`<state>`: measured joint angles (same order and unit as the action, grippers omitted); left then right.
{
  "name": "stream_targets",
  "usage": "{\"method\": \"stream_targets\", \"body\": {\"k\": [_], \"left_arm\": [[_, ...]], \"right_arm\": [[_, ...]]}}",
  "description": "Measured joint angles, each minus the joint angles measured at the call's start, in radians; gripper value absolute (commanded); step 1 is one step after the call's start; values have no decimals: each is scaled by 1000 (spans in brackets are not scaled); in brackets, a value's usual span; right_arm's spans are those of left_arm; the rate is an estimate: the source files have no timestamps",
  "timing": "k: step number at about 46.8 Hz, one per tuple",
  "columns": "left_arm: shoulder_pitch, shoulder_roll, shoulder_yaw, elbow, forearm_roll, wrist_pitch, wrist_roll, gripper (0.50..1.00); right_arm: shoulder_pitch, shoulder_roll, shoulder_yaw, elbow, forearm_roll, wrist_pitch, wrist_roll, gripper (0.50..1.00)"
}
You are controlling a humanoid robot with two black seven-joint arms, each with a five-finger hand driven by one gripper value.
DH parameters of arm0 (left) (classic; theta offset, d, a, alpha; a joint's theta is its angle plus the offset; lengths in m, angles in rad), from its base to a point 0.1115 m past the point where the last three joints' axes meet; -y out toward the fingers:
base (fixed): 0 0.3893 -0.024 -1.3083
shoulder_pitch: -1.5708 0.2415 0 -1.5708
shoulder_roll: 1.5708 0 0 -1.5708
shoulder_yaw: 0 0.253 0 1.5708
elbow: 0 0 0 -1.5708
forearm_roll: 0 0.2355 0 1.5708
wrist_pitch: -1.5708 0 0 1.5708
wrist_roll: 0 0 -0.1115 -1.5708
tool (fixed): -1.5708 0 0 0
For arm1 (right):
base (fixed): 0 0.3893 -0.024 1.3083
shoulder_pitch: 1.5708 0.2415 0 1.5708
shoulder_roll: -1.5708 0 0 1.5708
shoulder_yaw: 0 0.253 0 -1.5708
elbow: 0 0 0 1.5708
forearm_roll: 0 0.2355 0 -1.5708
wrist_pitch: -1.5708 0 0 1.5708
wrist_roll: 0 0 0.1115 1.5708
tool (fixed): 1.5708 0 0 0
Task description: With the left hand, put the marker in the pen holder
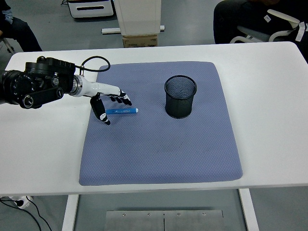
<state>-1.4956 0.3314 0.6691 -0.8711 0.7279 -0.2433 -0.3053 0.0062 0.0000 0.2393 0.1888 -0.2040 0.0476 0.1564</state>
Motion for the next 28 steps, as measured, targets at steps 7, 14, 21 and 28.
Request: {"method": "stream_targets", "body": {"k": [7,14,21,28], "left_arm": [[-2,-1,0,0,13,-1,0,689],[2,-8,1,0,18,1,0,689],[3,-9,1,0,21,4,0,672],[5,-12,1,0,63,25,0,607]], "right_arm": [[0,0,0,0,0,0,0,1000],[0,0,0,0,0,0,0,1000],[0,0,0,0,0,0,0,1000],[0,0,0,0,0,0,0,1000]]}}
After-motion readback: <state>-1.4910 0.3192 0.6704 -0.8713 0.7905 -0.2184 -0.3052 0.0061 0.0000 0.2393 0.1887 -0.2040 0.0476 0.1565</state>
